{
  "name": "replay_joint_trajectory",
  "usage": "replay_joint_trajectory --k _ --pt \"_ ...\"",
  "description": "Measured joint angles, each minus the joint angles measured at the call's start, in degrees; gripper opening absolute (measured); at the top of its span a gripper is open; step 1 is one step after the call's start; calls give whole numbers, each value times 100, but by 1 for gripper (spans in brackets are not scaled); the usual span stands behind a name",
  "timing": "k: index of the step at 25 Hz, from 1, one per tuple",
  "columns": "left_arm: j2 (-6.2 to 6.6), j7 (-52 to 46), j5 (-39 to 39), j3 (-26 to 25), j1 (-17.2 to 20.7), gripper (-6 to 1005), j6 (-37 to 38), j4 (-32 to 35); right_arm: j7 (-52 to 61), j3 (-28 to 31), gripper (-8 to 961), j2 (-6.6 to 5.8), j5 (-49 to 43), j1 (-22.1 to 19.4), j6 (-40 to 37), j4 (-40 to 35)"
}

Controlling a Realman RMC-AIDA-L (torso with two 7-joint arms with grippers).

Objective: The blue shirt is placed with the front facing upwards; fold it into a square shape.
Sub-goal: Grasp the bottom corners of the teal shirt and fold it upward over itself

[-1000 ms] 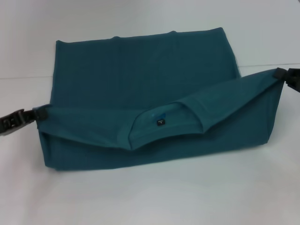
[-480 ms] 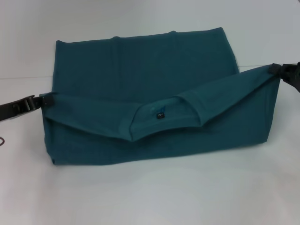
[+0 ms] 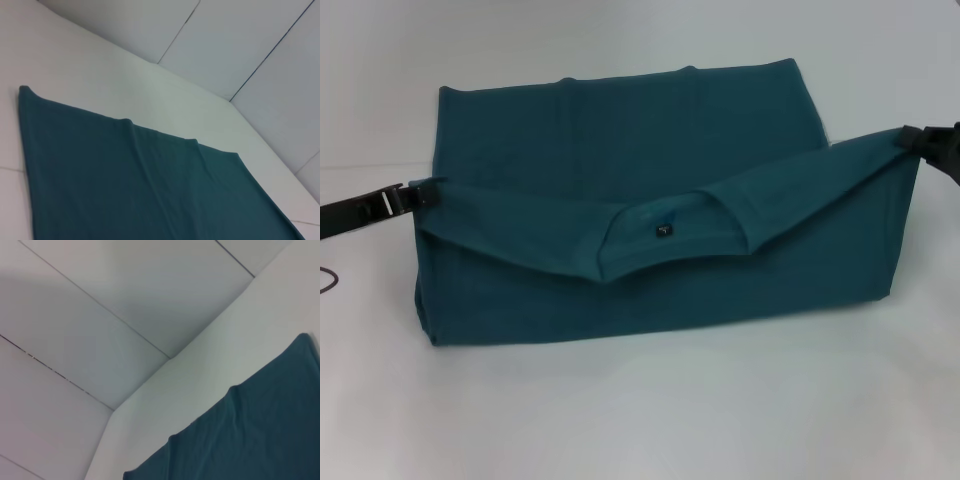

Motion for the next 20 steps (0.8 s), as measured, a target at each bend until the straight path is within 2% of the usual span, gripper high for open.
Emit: replay_joint_trajectory --k 4,12,20 --pt "14 13 11 0 -36 33 -105 -4 -71 -13 43 0 54 61 92 -1" --pt "18 553 22 0 -196 31 -866 -466 -265 -230 48 24 66 164 623 272" --pt "-49 998 38 75 -327 27 -1501 -821 -559 -673 53 184 58 285 1622 542"
